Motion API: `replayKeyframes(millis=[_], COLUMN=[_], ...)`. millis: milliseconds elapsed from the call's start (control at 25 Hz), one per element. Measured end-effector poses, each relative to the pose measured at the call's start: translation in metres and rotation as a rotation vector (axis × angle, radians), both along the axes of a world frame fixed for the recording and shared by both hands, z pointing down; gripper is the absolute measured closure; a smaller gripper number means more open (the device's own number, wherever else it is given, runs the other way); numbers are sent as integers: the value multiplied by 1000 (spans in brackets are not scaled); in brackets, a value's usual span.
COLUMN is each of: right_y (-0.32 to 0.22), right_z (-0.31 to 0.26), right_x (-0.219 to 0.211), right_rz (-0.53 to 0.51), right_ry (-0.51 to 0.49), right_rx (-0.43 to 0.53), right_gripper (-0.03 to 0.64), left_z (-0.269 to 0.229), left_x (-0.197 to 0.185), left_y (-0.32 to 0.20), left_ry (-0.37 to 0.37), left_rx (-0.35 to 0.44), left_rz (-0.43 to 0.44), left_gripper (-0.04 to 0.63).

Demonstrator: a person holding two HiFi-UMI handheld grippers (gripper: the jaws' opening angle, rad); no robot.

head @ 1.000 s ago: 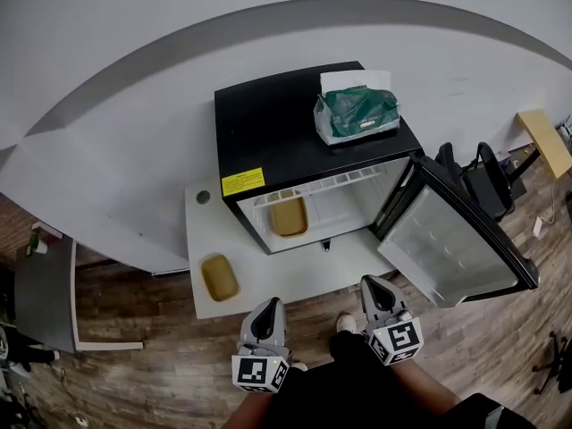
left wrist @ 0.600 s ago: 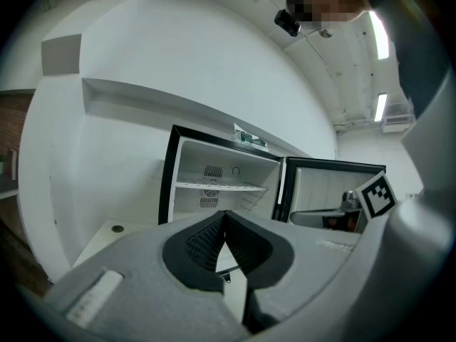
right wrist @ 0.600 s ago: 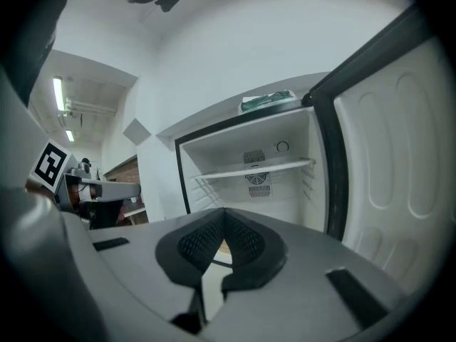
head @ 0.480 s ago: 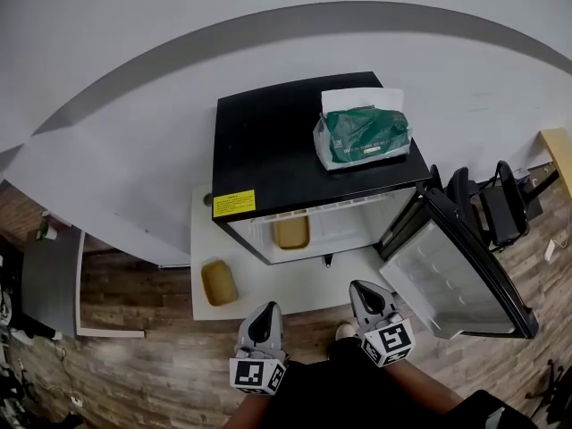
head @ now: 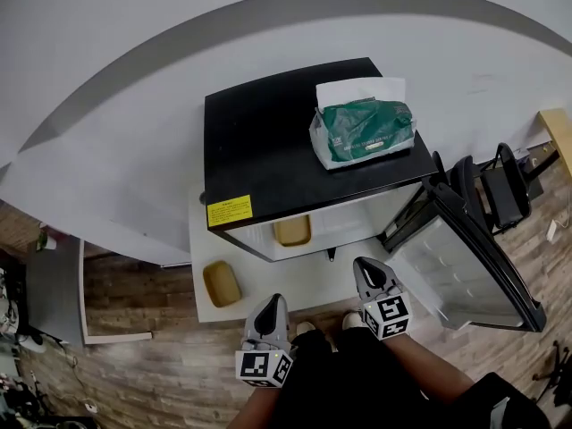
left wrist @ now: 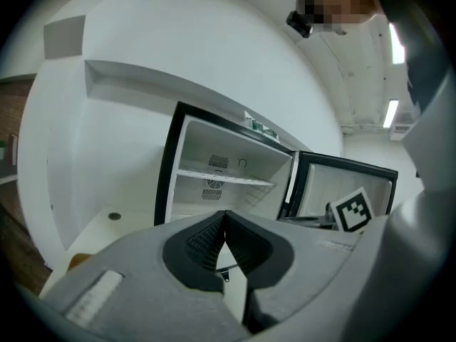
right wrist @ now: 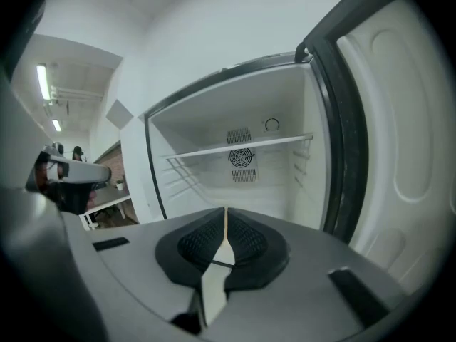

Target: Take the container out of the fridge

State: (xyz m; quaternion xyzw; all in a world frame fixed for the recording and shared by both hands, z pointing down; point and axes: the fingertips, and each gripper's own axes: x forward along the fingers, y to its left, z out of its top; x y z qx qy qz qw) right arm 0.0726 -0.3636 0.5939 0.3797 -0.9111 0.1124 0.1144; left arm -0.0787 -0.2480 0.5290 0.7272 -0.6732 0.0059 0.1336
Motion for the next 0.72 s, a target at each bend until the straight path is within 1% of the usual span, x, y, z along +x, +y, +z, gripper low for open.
replayKeyframes(millis=[80,200,280,440,520,640,720], right_y=[-4,-7,-12,-30,-39,-52,-63], right_z=[7,21,31,47,54,66,75], right_x=[-10,-29,-41,-61,-70,-85,-94], right_rz=[24,14,6,21,29,20,19], right_ry=[13,24,40,78,78,83,100], right_rx=[-17,-64,-83,-86,-104,-136,-147], right_gripper=[615,615,614,607,567,530,476], left_z=[-5,-9,-11,-16,-18,-18,-13], left_x=[-2,-4,-10,-26,-31,-36,-40], left_y=[-3,-4,-4,-4,-3,-3,-4], left_ry=[10,9,10,14,20,30,33], left_rx=[10,31,43,82,94,104,101], left_rz=[23,49,45,18,12,9,14], left_gripper=[581,581,581,581,581,581,581])
